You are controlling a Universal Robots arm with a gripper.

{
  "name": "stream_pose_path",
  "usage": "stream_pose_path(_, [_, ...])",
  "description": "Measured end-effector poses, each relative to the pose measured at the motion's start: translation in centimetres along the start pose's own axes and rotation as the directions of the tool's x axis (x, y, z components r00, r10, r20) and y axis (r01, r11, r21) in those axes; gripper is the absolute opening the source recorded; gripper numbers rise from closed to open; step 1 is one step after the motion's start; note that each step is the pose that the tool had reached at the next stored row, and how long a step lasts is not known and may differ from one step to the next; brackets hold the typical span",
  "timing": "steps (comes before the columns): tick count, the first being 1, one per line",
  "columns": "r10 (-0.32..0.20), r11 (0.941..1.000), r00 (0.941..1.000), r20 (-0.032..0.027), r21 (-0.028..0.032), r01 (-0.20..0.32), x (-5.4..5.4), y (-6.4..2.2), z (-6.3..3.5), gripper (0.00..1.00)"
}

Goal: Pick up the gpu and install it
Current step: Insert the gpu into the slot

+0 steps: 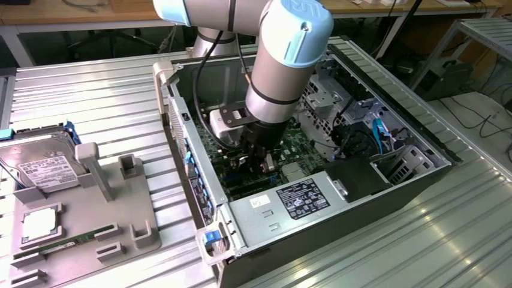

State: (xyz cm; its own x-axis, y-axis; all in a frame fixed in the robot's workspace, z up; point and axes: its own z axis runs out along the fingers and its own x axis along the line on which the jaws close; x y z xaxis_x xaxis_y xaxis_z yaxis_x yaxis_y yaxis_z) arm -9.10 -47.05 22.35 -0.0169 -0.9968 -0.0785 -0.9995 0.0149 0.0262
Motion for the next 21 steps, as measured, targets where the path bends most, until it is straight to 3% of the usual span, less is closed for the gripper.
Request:
stream_pose_path(7, [0.0,1.0,1.0,0.0004,0.0016,0.0,-0.01,0.02,0.02,0.28])
stream_pose_path(14, [-0.002,0.9997,1.0,0.0007,0.0226,0.002,0.0,0.18,0.02,0.28])
stream_pose_path(21, [-0.002,0.9997,1.0,0.0006,0.0227,0.002,0.0,0.18,0.0,0.28])
